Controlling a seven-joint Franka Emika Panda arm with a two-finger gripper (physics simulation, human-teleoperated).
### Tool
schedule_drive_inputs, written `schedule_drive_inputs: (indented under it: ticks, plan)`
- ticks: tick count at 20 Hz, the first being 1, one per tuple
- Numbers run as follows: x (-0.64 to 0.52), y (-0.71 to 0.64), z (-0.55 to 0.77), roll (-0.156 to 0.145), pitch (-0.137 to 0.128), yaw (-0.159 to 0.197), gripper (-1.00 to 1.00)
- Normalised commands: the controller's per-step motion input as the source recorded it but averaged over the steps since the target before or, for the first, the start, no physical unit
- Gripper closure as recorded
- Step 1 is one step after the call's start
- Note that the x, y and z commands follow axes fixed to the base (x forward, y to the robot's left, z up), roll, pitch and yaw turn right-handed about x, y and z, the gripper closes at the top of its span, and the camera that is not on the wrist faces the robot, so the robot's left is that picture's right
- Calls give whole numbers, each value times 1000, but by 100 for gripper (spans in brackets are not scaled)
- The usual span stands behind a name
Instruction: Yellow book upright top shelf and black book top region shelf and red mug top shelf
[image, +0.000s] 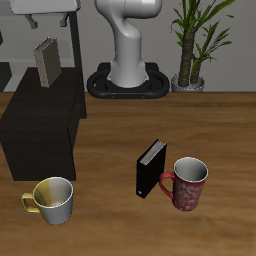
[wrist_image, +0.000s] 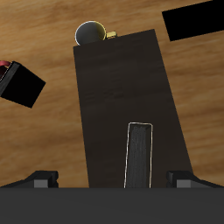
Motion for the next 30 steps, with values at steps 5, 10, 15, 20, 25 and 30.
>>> schedule_drive_inputs:
  ticks: [5,10,15,20,25,30]
  plan:
    - [20,366,476,-72,-56,42,-100]
    - [160,861,277,-45,-23,119,-100]
    - [345,1019,-48,3,39,49,-100]
    - [351,527,-50,-14,0,-23,-100]
    - [708,581,-275,31,42,-46,-100]
    - [611,430,-325,128,42,33,-100]
